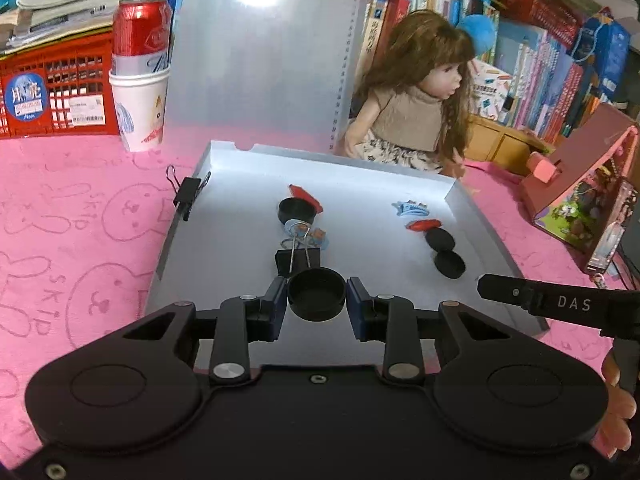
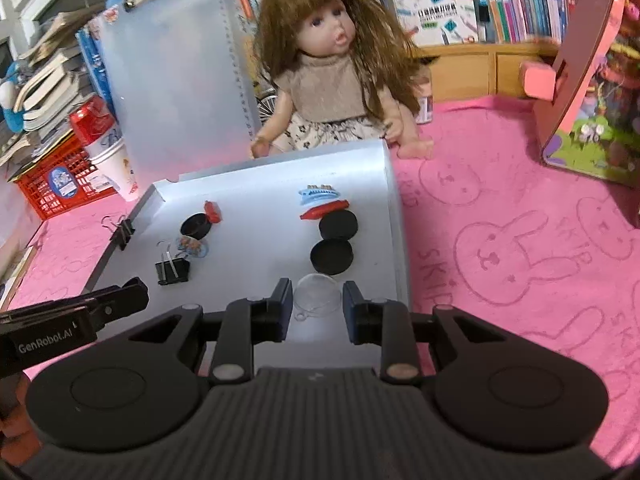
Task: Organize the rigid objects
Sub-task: 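Carry the black lid in the left tool and clear ball in the right tool into the tray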
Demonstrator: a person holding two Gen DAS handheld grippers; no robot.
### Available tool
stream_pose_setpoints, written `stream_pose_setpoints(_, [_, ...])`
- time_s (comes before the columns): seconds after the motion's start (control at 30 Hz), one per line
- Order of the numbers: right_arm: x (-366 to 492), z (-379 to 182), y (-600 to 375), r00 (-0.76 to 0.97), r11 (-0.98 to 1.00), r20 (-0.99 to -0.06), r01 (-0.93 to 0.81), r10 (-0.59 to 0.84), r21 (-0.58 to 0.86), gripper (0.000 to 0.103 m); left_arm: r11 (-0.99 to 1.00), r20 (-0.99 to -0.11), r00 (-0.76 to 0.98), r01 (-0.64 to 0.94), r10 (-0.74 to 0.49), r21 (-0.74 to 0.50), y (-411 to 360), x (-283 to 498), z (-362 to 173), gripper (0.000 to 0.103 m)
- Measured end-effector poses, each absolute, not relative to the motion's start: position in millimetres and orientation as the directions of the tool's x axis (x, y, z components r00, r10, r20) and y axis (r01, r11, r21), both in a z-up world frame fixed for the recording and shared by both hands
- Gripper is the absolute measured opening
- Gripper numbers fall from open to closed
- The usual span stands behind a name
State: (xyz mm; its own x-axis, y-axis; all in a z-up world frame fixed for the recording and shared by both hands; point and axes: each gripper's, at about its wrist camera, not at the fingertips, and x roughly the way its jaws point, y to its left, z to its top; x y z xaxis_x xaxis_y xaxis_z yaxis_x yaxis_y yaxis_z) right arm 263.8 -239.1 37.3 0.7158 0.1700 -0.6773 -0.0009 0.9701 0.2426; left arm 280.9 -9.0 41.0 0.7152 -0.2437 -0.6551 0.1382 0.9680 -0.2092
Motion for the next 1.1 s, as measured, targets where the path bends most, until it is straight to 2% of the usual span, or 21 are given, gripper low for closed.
stream_pose_setpoints(1.1, [288, 17, -226, 0.707, 0.994, -0.703, -0.001, 0.078, 0.109, 0.033, 0.986, -0.674, 0.720, 0.132, -0.164, -0.100, -24, 309, 15, 0.031])
